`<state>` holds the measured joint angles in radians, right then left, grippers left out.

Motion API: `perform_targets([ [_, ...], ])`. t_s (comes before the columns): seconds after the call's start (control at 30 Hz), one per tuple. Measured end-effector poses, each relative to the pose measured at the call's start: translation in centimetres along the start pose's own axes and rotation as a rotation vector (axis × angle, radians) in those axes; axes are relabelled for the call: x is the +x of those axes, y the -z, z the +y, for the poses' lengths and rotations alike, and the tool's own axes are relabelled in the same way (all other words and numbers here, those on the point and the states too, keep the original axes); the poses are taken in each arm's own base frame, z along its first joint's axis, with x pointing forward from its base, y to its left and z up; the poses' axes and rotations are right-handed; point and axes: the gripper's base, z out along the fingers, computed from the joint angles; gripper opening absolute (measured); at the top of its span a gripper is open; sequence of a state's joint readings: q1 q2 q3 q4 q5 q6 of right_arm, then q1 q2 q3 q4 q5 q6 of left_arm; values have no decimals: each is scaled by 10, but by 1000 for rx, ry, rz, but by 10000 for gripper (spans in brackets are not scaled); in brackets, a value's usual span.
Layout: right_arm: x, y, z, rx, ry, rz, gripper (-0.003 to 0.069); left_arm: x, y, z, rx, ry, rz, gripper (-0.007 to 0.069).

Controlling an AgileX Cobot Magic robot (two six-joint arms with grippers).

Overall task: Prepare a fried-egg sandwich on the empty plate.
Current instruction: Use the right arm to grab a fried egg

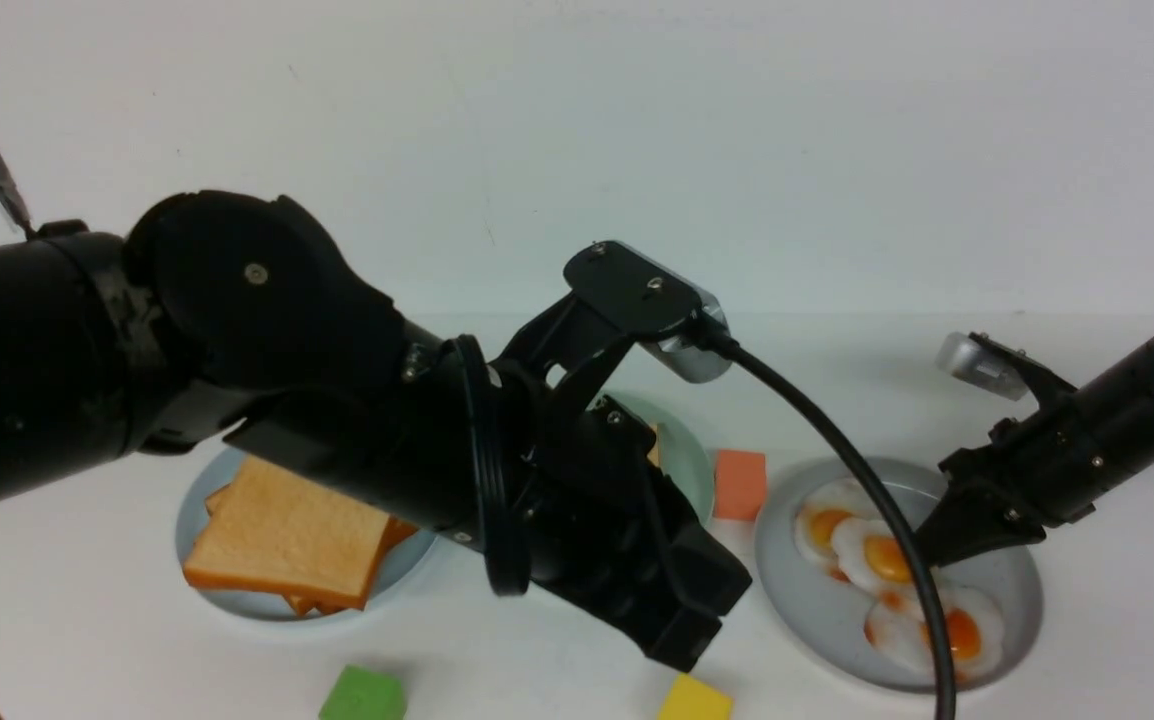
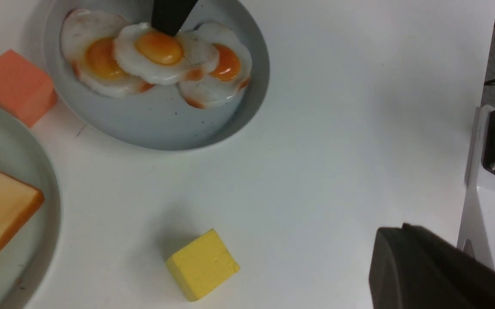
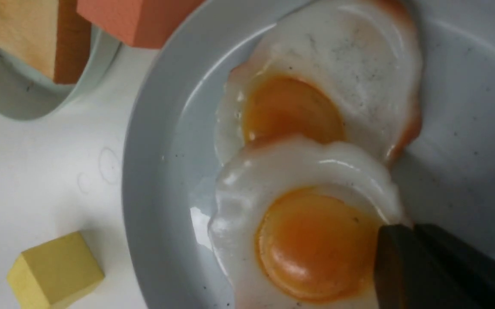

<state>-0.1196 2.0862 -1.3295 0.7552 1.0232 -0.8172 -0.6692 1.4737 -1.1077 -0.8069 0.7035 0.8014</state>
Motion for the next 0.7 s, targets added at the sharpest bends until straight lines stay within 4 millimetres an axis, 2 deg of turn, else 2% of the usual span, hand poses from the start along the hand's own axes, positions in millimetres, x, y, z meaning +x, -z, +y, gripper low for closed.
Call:
perform_targets([
  [0.5,-3,12,11,-20,8,-34,22,0,0,1,-9,-4,-2,-10],
  [0.6,-5,17,17,-31,10,-59,22,0,0,2,-18,-10,-3,-6],
  [0.7,-14,18,34,-43,52,-63,22,1,1,6,-49,-21,13,-4],
])
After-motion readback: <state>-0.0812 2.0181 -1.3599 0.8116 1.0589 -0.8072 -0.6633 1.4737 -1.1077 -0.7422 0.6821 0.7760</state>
